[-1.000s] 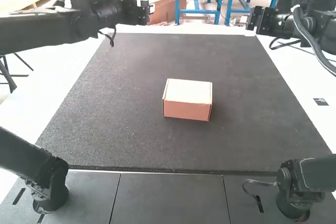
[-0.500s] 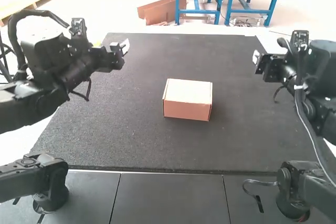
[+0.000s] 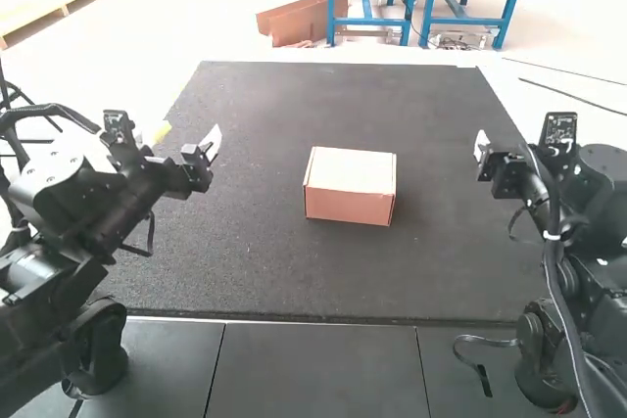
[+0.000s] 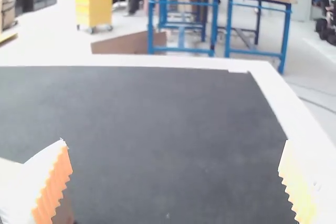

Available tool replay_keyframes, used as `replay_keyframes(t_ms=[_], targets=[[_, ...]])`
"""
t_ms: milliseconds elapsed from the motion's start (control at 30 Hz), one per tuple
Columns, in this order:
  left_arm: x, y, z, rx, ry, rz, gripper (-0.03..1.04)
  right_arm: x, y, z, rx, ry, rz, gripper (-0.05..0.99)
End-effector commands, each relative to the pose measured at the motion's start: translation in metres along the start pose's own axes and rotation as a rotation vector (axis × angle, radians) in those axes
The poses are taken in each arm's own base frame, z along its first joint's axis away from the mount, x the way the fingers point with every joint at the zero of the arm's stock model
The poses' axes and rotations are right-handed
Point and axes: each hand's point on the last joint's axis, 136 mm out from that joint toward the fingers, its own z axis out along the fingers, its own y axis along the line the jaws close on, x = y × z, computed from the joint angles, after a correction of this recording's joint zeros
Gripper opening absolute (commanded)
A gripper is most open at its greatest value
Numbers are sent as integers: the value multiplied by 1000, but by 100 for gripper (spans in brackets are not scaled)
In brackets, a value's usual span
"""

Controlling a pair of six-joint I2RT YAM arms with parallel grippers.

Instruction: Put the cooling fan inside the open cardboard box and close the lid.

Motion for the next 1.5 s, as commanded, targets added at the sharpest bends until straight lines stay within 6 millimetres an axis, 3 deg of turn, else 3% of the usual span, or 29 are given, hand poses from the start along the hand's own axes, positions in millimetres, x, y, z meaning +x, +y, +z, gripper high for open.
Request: replay_keyframes(t_ms=[0, 267, 367, 600, 867, 1067, 1467], targets=[[-4, 3, -7, -6, -43, -8, 96, -1, 1, -6, -4, -39, -10, 91], [18, 13, -14, -42, -10, -7, 96, 7, 3, -17, -10, -80, -10, 91], [23, 21, -14, -79, 9, -1, 96, 19, 2, -19, -9, -38, -11, 91], [33, 53, -18, -207, 51, 14, 96, 38, 0, -19, 0, 39, 1, 91], [34, 88, -26, -353, 61, 39, 96, 44, 1, -19, -2, 64, 30, 91], [43, 95, -29, -376, 106, 85, 96, 47, -1, -20, 13, 79, 125, 91], [41, 102, -32, -407, 103, 95, 96, 49, -9, -20, 48, 86, 121, 91]])
